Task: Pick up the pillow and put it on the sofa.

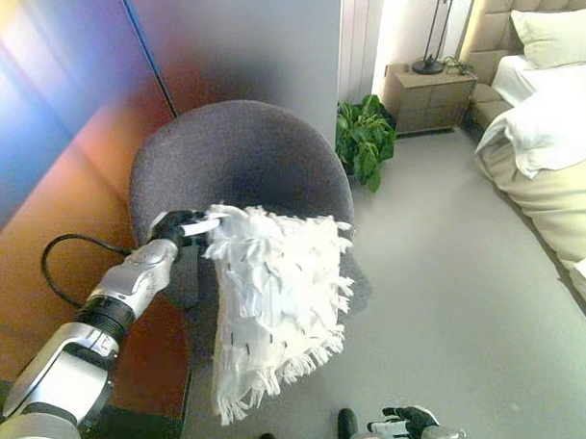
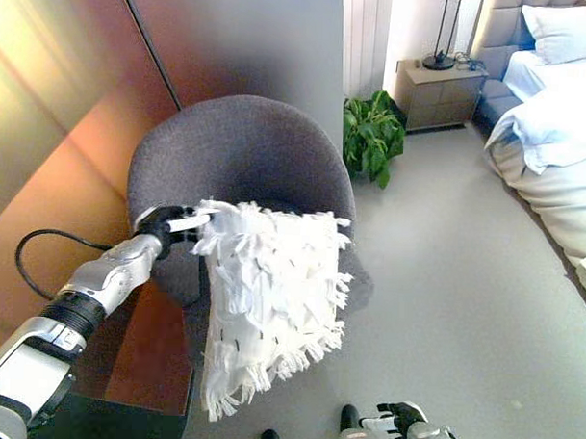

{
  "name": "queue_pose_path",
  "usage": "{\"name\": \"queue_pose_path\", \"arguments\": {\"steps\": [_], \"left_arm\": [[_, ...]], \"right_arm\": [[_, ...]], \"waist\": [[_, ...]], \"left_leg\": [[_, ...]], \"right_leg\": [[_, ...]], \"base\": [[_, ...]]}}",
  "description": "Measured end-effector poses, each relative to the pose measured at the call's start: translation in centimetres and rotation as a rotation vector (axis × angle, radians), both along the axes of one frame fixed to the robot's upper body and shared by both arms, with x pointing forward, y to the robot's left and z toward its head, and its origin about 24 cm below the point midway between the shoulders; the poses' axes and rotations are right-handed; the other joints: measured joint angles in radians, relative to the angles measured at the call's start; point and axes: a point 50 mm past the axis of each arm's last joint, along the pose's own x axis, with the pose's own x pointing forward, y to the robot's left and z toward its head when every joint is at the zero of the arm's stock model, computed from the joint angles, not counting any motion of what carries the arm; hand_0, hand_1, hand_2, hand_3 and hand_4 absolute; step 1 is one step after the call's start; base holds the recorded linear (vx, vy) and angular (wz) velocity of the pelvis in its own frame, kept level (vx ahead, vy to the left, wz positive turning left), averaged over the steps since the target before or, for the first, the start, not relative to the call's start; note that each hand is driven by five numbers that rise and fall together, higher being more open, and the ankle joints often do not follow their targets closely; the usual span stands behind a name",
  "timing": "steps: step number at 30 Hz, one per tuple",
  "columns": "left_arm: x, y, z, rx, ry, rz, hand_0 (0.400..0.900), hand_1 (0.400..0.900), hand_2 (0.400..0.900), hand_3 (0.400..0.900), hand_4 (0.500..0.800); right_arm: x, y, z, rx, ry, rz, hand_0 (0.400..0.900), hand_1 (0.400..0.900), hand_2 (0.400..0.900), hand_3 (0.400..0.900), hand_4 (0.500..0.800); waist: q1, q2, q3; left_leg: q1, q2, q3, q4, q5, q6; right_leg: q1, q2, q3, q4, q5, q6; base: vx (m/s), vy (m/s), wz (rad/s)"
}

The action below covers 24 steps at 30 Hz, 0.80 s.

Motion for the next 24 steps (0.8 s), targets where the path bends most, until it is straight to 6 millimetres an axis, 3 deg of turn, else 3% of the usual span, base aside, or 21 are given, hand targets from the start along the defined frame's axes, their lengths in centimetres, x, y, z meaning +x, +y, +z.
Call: {"name": "queue_pose_path", "arguments": {"steps": [5, 11, 15, 24], "left_arm": [[-0.7, 3.4, 0.1, 0.039, 0.047, 0.12, 0.9, 0.9, 0.9, 0.9, 0.8], [0.8, 5.3, 5.7, 0.069, -0.102, 0.198, 0.9, 0.9, 0.9, 0.9, 0.8], [1.3, 5.3, 7.5, 0.075, -0.154, 0.199, 0.9, 0.9, 0.9, 0.9, 0.8], [1.8, 4.3, 7.4, 0.002, -0.178, 0.145, 0.9, 0.9, 0.9, 0.9, 0.8]], "right_arm": [[-0.2, -0.1, 0.0, -0.002, 0.0, 0.005, 0.9, 0.9, 0.9, 0.9, 0.8], [-0.7, -0.1, -0.2, -0.001, 0.005, 0.006, 0.9, 0.9, 0.9, 0.9, 0.8], [-1.3, -0.3, -0.3, -0.005, 0.021, 0.006, 0.9, 0.9, 0.9, 0.9, 0.8], [-1.8, -0.4, -0.4, -0.009, 0.032, 0.004, 0.9, 0.9, 0.9, 0.9, 0.8]], "waist": [[0.002, -0.005, -0.004], [0.025, -0.013, -0.013], [0.024, -0.009, -0.046], [0.026, -0.007, -0.061]], "left_leg": [[-0.008, -0.001, -0.008, 0.0, 0.002, -0.001], [-0.013, -0.003, -0.017, 0.0, 0.003, -0.002], [-0.013, -0.004, -0.019, 0.0, 0.001, -0.002], [-0.011, -0.003, -0.021, 0.0, -0.002, -0.002]], "right_leg": [[-0.003, -0.001, -0.007, 0.0, -0.001, 0.001], [-0.003, -0.004, -0.015, 0.001, -0.004, 0.003], [-0.002, -0.005, -0.017, 0.001, -0.007, 0.006], [-0.001, -0.004, -0.018, 0.001, -0.007, 0.006]], "base": [[0.01, 0.021, 0.03], [0.01, 0.012, 0.04], [0.0, 0.001, 0.01], [0.0, 0.0, 0.0]]}}
